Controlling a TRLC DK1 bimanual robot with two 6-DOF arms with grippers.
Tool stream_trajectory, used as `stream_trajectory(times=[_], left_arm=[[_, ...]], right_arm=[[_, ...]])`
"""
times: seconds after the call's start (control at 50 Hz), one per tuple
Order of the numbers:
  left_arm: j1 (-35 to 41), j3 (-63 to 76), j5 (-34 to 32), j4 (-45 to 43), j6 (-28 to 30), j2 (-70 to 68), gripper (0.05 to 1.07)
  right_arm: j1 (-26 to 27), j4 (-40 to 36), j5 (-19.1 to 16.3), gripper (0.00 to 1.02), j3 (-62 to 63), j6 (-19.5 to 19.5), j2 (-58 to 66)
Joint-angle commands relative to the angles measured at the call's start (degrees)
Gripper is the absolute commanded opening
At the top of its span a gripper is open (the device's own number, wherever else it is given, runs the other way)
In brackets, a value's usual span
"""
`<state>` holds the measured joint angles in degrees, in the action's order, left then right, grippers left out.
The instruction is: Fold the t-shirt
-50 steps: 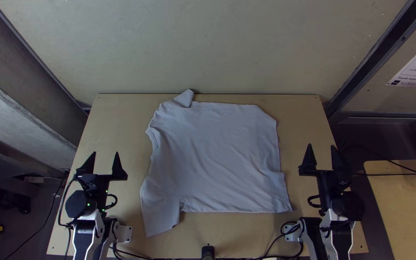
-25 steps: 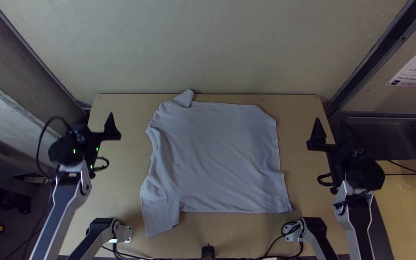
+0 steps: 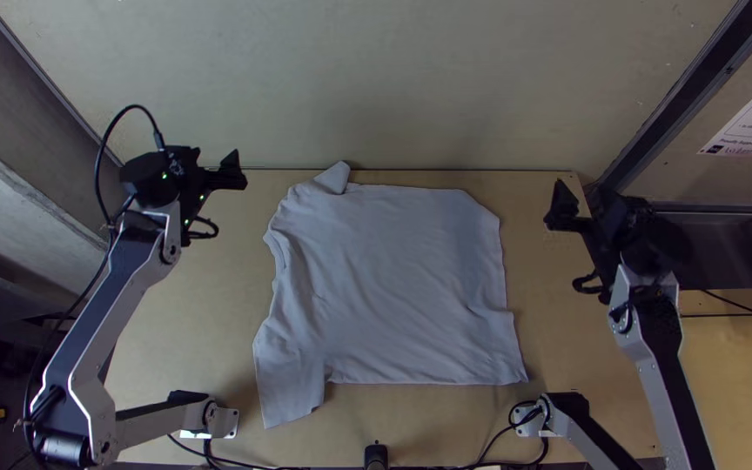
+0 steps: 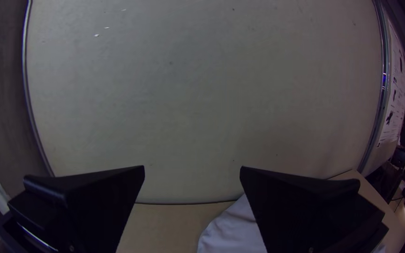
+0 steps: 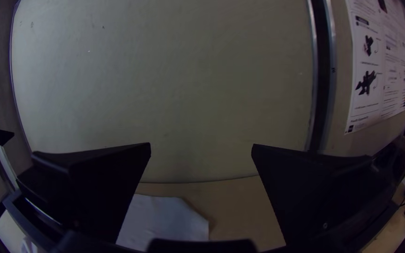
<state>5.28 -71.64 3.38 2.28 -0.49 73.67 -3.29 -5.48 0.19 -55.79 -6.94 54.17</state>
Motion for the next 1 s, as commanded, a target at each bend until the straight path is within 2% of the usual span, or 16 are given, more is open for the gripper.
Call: stream_trajectory(times=[0.0, 0.18, 0.32, 0.56, 0.86, 0.98], left_arm=[[0.7, -4.65, -0.74, 0.62, -1.53, 3.94, 1.03], [1.23, -13.09, -1.79, 6.59, -1.53, 11.67, 1.03], [1.49, -20.82, -3.29, 12.22, -1.71, 18.44, 1.03], [2.1, -29.88, -3.73, 15.21, -2.06, 28.11, 1.03], [3.69, -50.53, -4.34, 29.8, -1.09, 45.95, 1.01], [3.86, -55.63, -7.07, 32.52, -0.12, 51.49, 0.81]], right_arm=[[-1.46, -2.35, 0.34, 0.99, -5.12, -1.67, 5.15], [-2.51, -6.3, 0.34, 0.99, -12.76, -3.61, 14.21], [-2.86, -6.39, 0.34, 0.99, -16.37, -4.93, 19.92], [-3.21, -6.39, 0.25, 0.99, -20.59, -6.77, 27.13], [-2.86, -7.71, -0.89, 0.99, -21.64, -8.27, 33.37], [-2.6, -8.24, -1.33, 0.99, -21.64, -9.23, 35.3]])
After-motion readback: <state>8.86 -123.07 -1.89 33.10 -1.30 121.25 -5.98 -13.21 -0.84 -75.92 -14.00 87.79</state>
